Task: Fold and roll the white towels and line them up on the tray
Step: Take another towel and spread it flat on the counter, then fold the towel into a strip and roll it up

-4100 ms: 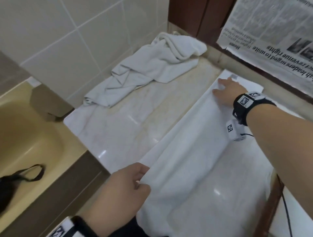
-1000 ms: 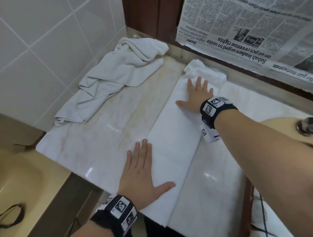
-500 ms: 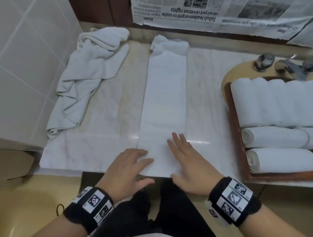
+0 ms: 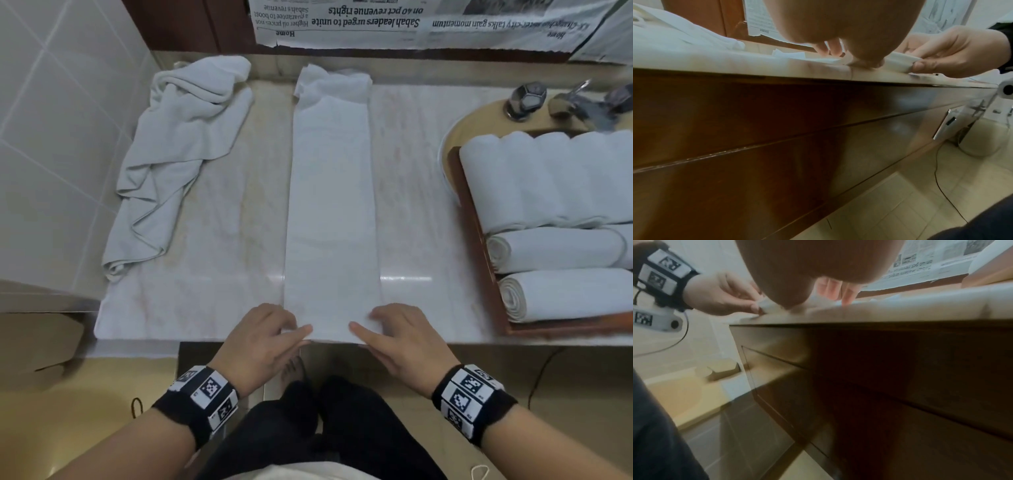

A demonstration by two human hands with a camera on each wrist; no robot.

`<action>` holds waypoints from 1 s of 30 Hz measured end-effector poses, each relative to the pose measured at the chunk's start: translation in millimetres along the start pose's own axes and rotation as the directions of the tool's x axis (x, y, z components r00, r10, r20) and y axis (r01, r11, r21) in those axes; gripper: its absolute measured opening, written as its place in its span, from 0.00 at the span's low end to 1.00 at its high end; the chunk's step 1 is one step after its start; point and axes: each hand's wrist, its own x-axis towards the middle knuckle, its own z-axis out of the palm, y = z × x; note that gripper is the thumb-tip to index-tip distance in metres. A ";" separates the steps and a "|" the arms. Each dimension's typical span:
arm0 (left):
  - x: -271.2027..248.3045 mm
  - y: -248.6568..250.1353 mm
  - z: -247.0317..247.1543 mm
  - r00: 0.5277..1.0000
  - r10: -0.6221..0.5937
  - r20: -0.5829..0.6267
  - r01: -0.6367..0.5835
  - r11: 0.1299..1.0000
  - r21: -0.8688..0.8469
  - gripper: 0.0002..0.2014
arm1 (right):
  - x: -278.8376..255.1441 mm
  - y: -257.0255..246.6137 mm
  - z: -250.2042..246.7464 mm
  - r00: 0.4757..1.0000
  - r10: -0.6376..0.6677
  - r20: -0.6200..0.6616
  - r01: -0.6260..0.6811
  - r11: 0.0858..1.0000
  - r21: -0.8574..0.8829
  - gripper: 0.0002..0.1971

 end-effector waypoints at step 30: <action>28.7 23.9 11.4 0.997 -0.056 -0.045 0.064 0.977 0.203 0.10 | 35.0 -16.2 -14.3 0.998 -0.049 -0.032 0.045 0.994 -0.100 0.06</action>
